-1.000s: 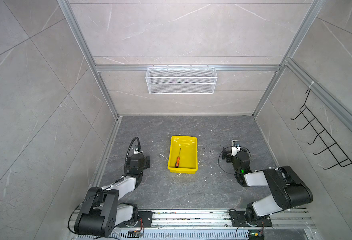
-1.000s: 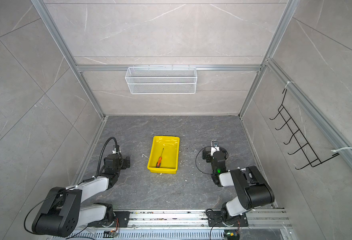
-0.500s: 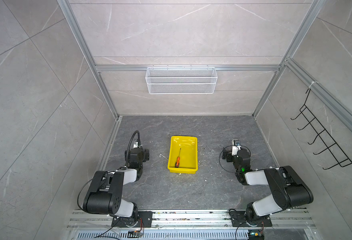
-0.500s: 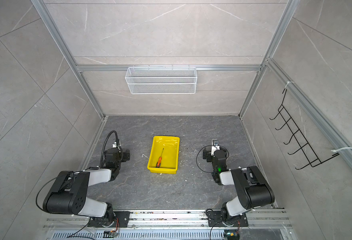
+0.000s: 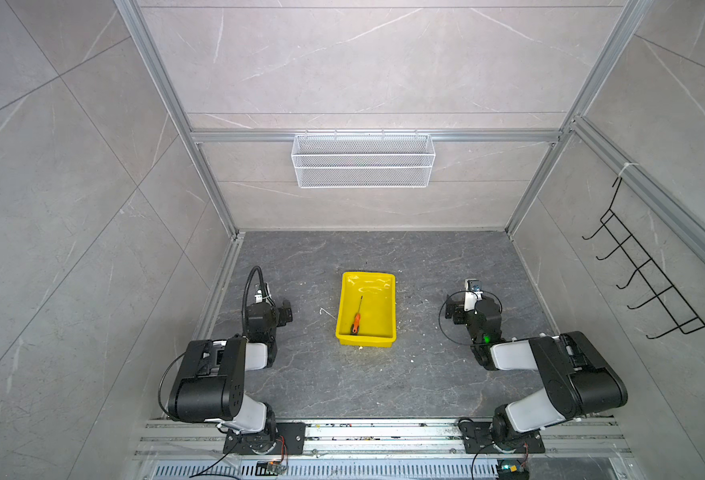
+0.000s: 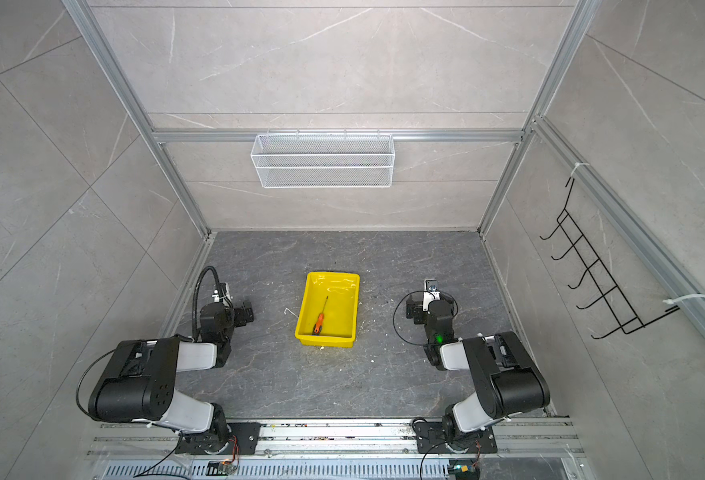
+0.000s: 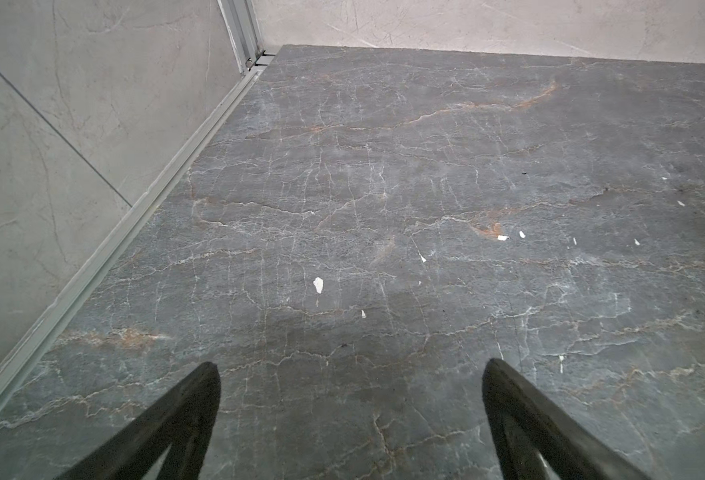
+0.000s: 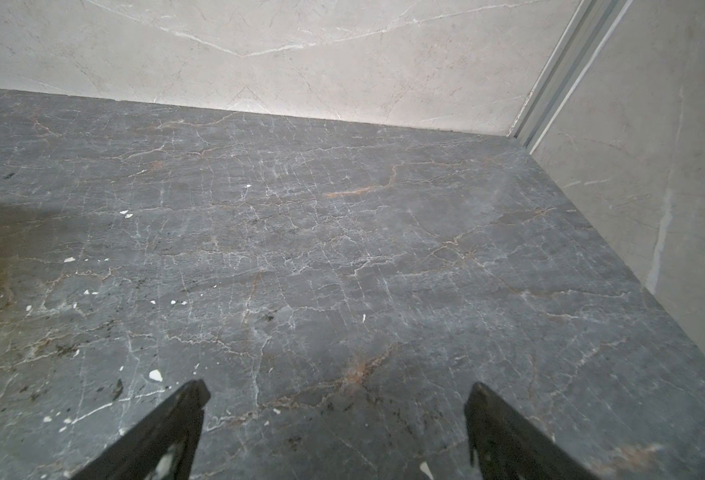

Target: Put the screwdriver in the bin

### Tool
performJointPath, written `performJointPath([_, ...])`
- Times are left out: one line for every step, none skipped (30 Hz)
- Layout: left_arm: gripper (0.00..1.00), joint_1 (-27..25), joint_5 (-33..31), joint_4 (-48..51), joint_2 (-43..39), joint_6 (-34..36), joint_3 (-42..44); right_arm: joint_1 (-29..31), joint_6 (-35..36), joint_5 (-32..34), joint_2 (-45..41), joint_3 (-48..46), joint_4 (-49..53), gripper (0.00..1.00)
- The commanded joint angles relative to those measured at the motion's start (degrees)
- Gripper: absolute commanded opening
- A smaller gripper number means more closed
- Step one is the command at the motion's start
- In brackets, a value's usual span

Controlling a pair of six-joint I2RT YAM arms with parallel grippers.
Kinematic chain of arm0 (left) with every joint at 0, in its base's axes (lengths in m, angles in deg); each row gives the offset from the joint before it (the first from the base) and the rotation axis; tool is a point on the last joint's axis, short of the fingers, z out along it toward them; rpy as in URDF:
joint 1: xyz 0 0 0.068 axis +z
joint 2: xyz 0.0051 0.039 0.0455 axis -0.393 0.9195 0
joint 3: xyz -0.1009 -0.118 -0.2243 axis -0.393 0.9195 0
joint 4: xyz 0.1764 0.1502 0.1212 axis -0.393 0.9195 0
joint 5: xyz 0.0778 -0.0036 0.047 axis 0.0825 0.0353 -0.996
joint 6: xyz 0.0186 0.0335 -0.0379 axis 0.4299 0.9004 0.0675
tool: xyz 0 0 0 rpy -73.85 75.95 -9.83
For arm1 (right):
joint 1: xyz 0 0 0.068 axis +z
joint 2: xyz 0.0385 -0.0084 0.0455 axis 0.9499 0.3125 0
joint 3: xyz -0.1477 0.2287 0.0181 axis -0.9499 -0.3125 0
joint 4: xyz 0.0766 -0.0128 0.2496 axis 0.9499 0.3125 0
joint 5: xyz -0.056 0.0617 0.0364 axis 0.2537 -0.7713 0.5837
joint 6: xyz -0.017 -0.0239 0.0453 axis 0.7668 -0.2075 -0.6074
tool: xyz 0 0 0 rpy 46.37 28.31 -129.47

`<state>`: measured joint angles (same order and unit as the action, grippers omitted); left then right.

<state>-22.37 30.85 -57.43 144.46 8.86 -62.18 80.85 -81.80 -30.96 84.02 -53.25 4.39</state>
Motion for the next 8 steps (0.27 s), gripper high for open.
performJointPath([1.0,0.1,1.0,-2.0,-0.2,0.8,-1.2,-0.6,-1.2,-1.9,-0.8,1.7,2.3,0.99])
performJointPath([1.0,0.1,1.1,-1.8,-0.2,0.7,-1.2,-1.1,-1.4,-2.9,-0.8,2.0,2.9,0.99])
performJointPath([1.0,0.1,1.1,-2.0,-0.2,0.8,-1.1,-1.6,-1.6,-3.9,-0.8,2.2,3.4,0.99])
performJointPath([1.0,0.1,1.1,-2.0,-0.3,0.8,-1.1,-1.9,-1.6,-4.4,-0.8,2.3,3.6,0.99])
performJointPath([1.0,0.1,1.1,-2.0,-0.2,0.8,-1.1,-1.9,-1.6,-4.3,-0.8,2.3,3.5,0.99])
performJointPath([1.0,0.1,1.1,-2.0,-0.2,0.8,-1.1,-1.9,-1.4,-3.9,-0.9,1.9,2.8,0.99])
performJointPath([1.0,0.1,1.1,-2.0,-0.2,0.7,-1.2,-1.9,-1.3,-3.8,-1.1,1.6,2.4,0.99])
performJointPath([1.0,0.1,1.1,-2.0,-0.2,0.8,-1.1,-1.9,-1.3,-3.8,-1.1,1.7,2.6,0.99])
